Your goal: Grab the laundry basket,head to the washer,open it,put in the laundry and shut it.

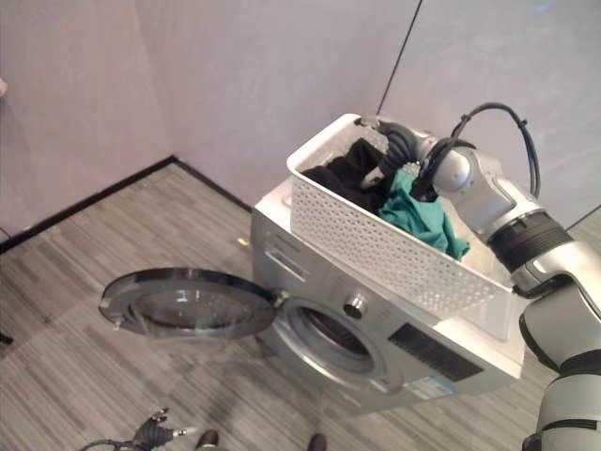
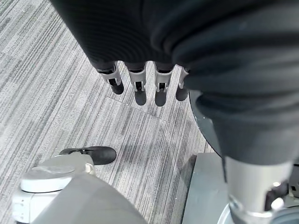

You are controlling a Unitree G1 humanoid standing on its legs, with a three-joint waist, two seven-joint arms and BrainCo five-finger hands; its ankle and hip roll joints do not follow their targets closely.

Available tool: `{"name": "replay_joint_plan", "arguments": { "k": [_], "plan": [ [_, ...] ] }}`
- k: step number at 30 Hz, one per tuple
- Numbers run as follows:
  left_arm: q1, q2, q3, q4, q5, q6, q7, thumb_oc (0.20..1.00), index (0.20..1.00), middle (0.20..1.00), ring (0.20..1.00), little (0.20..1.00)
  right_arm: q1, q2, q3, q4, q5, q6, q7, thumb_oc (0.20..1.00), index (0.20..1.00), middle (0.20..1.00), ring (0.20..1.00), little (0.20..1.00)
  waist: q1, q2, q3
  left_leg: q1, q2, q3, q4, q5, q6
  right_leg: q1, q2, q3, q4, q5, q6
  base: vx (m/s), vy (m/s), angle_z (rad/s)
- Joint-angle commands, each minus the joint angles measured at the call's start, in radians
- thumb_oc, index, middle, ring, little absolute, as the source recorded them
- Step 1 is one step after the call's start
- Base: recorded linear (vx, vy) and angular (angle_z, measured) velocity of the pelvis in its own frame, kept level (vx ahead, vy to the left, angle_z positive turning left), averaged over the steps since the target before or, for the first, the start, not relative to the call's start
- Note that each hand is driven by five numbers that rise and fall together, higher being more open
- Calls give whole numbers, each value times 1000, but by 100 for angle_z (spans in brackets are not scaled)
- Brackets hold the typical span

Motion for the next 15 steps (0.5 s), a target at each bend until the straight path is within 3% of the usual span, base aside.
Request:
{"name": "replay_joint_plan", "arguments": {
  "k": [1,8,15],
  "plan": [
    [-67,6,-16,18,-26,-10,-9,1000,1000,1000,1000,1000,-39,-66,41,24,-47,1,14,1000,1000,1000,1000,1000,-4,-25,17,5,-12,61,-25,12,69,40,-52,54,57,-120,23,0,0,0],
    [-54,-1,-52,-72,-62,-15,-23,1000,1000,1000,1000,1000,-2,-30,59,106,-154,16,37,1000,1000,1000,1000,1000,-1,-20,37,-9,-12,50,-25,17,72,30,-56,50,60,-117,23,0,0,0],
    [-48,15,-88,-110,-71,-22,-17,1000,1000,1000,1000,1000,-51,87,33,349,-272,30,-66,1000,1000,1000,1000,1000,27,-10,80,-58,-20,26,-15,31,75,5,-58,41,58,-109,22,-37,-5,5]
  ]
}}
